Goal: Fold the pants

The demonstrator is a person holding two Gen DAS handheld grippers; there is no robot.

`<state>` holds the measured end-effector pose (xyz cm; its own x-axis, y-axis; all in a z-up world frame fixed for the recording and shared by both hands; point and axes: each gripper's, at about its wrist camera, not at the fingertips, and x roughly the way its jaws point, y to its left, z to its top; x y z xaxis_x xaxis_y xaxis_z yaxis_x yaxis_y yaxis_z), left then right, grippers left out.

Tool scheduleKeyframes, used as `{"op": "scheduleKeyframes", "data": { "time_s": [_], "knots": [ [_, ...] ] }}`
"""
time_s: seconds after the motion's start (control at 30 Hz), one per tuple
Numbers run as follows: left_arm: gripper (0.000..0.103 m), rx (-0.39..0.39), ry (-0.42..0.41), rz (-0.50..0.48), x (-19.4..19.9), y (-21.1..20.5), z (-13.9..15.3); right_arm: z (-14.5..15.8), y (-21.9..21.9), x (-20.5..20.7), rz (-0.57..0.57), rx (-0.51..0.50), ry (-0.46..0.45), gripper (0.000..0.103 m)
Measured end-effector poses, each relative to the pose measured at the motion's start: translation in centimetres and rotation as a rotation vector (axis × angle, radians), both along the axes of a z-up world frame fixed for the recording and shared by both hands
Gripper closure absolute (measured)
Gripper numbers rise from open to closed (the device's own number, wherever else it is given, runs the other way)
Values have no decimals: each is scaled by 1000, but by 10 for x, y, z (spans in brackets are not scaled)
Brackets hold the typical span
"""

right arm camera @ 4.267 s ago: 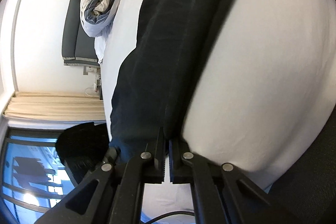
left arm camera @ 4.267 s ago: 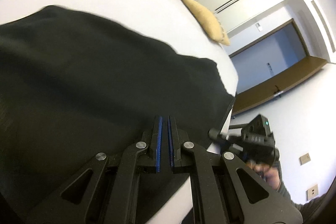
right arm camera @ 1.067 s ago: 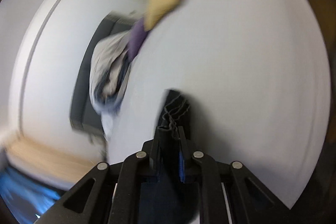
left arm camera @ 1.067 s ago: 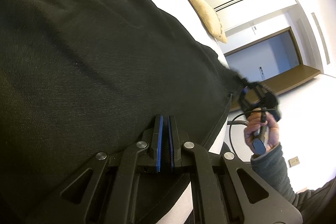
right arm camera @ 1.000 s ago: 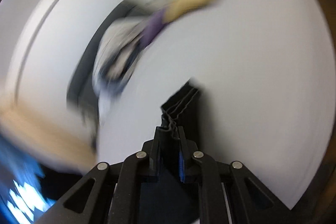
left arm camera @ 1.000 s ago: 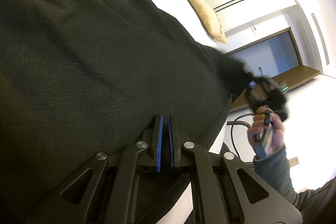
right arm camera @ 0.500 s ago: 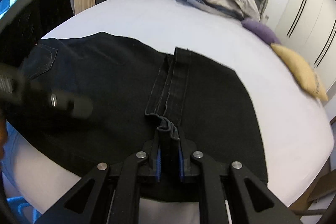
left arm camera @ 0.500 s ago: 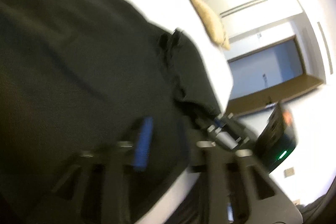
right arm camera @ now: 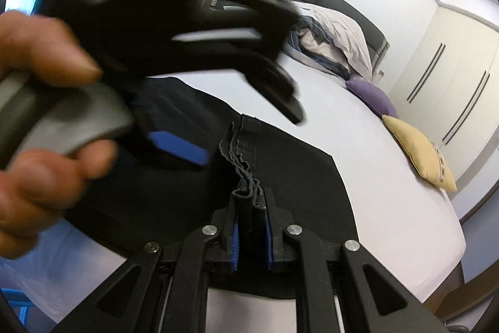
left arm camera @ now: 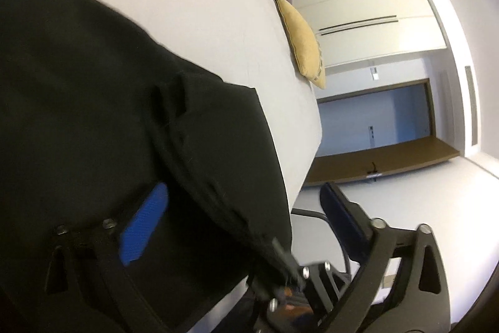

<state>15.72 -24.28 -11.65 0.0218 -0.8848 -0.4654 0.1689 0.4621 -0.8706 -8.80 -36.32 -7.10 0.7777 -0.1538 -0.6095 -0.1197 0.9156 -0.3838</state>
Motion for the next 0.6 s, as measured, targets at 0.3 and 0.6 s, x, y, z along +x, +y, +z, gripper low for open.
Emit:
{"op": "scheduleKeyframes", "data": {
  "time_s": [0.3, 0.6],
  "knots": [
    [95, 84, -13, -38, 8, 29, -3, 10, 28, 4, 68, -25, 5, 89],
    [95, 152, -74, -75, 19, 82, 6, 3, 77, 14, 197, -39, 49, 89]
  ]
}}
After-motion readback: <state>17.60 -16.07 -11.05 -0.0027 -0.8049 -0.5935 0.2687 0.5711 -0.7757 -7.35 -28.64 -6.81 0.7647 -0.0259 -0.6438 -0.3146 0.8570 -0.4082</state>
